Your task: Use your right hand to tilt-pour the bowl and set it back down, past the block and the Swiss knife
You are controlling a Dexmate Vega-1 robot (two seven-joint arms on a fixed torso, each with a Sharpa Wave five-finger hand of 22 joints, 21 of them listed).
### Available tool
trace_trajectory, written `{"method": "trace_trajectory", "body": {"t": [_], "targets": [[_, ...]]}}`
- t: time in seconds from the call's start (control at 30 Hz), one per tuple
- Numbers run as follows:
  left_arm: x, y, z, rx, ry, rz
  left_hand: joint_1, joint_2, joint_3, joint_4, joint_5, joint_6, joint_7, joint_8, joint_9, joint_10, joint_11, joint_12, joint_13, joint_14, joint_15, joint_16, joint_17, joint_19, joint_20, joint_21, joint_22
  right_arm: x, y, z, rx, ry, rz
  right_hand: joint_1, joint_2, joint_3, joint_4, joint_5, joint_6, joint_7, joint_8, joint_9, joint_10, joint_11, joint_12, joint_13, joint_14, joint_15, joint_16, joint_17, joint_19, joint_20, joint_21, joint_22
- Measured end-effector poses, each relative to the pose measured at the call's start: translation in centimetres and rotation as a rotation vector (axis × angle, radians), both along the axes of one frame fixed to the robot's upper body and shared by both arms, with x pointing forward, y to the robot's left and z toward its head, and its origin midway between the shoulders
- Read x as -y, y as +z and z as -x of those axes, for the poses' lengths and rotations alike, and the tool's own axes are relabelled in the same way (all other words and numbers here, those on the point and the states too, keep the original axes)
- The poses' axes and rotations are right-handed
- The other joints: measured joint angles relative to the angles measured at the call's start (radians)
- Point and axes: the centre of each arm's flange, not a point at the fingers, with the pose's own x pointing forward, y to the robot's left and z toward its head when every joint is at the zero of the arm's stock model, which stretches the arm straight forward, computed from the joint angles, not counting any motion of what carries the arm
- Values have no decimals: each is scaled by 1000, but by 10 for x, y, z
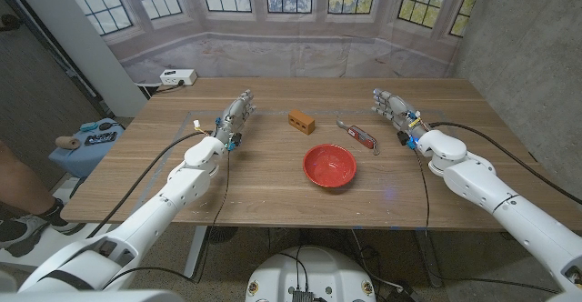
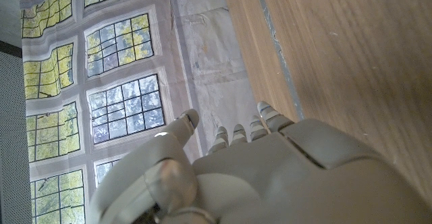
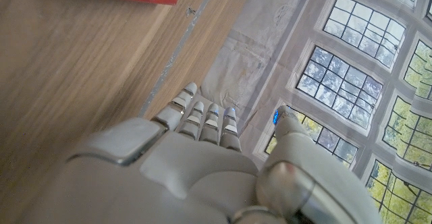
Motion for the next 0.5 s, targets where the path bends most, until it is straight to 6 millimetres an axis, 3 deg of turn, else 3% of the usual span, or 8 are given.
{"method": "trace_trajectory", "body": {"t": [0.23,0.5], "targets": [[0,-2,2,0,-3,-4,4,-4,0,0,0,0,0,0,0,0,0,0,0,0,0,0,0,0,0,0,0,-2,2,12,-18,-14,48,21,-21,0,-22,0,12,15,4,0,21,24,7,0,25,25,8,-5,25,0,11,0],[-1,-1,7,5,0,-17,4,-4,0,-8,0,0,0,0,0,0,0,0,0,0,0,0,0,0,0,0,0,-6,6,25,-30,-37,101,63,-39,-3,-44,0,64,62,17,0,90,62,17,-3,101,60,26,-9,98,20,18,0]]}}
